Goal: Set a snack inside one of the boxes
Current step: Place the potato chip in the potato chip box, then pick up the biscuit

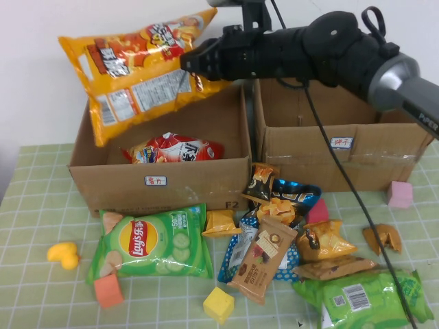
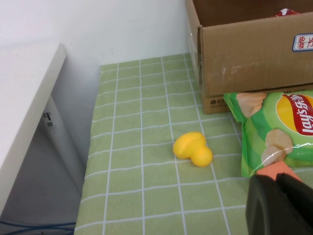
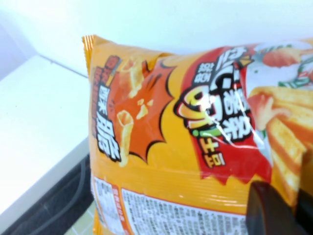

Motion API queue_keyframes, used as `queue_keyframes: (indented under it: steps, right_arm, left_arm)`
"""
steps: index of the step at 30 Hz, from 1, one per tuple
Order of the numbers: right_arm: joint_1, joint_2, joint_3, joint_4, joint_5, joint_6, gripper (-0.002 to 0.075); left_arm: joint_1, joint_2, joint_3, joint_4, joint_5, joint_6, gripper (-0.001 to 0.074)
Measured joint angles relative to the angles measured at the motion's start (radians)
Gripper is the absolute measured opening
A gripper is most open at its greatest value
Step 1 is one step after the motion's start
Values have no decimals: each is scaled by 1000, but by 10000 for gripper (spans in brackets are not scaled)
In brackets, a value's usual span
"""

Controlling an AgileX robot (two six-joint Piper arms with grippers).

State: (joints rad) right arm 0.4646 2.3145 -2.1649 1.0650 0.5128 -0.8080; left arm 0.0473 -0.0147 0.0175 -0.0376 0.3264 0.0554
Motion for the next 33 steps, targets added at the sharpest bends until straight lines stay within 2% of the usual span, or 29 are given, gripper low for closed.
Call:
queue_keyframes:
  steps: [3, 5, 10, 12, 14, 17, 19, 22, 23, 26, 30, 33]
  right_arm:
    - [10, 1, -1, 9, -20, -2, 27]
    - [10, 1, -1, 11, -20, -6, 75]
    - [10, 1, -1, 16, -26, -6, 369]
    - [10, 1, -1, 17, -28, -6, 437]
    - [10, 1, -1, 19, -28, -6, 461]
    - [10, 1, -1, 19, -7, 3, 419]
    - [7, -8, -1, 19, 31, 9, 318]
    - [-3, -48, -1, -7, 126, 9, 120]
    - [-9, -72, -1, -26, 159, 9, 79]
    - [-16, -168, -1, -121, 252, 15, 25]
    - [-21, -298, -4, -313, 394, 71, 8]
    - [-21, -389, -6, -530, 508, 145, 6]
  left_arm:
    - [0, 0, 0, 0, 0, 0, -1]
    - [0, 0, 0, 0, 0, 0, -1]
    - [0, 0, 0, 0, 0, 0, -1]
    - [0, 0, 0, 0, 0, 0, -1]
    - [0, 0, 0, 0, 0, 0, -1]
    - [0, 0, 0, 0, 0, 0, -1]
    - [0, 0, 0, 0, 0, 0, -1]
    - [0, 0, 0, 0, 0, 0, -1]
    - [0, 0, 0, 0, 0, 0, -1]
    - [0, 0, 0, 0, 0, 2, -1]
    - [0, 0, 0, 0, 0, 2, -1]
    - [0, 0, 0, 0, 0, 2, -1]
